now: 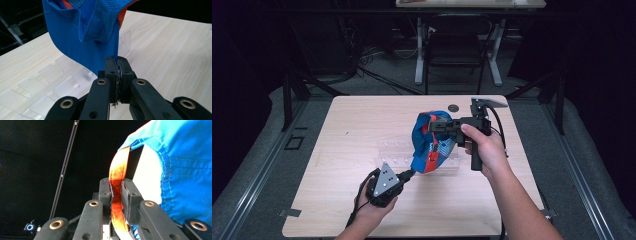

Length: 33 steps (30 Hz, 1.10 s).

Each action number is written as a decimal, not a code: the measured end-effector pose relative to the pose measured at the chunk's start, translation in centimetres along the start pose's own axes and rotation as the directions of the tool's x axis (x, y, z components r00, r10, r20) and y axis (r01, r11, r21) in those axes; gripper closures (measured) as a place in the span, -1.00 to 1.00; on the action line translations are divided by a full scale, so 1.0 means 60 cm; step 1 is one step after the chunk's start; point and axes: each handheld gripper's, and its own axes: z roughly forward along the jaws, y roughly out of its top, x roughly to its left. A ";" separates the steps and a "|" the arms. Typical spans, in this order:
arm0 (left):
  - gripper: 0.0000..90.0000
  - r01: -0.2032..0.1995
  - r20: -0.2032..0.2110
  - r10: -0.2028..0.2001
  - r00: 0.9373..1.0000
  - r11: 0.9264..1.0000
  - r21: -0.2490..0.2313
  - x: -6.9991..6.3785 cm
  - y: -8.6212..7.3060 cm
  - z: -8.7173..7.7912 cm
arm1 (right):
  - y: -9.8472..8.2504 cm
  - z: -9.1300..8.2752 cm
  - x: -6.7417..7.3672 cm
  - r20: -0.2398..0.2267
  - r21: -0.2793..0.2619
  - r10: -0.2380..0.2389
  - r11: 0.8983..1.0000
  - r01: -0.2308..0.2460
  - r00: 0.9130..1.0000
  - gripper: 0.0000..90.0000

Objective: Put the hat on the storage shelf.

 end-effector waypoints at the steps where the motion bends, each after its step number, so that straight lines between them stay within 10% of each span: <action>1: 0.97 0.000 -0.002 0.000 1.000 1.000 -0.003 0.004 0.000 0.001 | 0.000 0.000 -0.001 0.000 -0.001 0.001 1.000 -0.001 1.000 0.76; 33: 0.97 0.087 0.043 -0.086 0.995 0.996 -0.030 0.050 -0.017 0.022 | 0.007 0.023 -0.008 -0.023 0.007 0.007 1.000 -0.007 1.000 0.76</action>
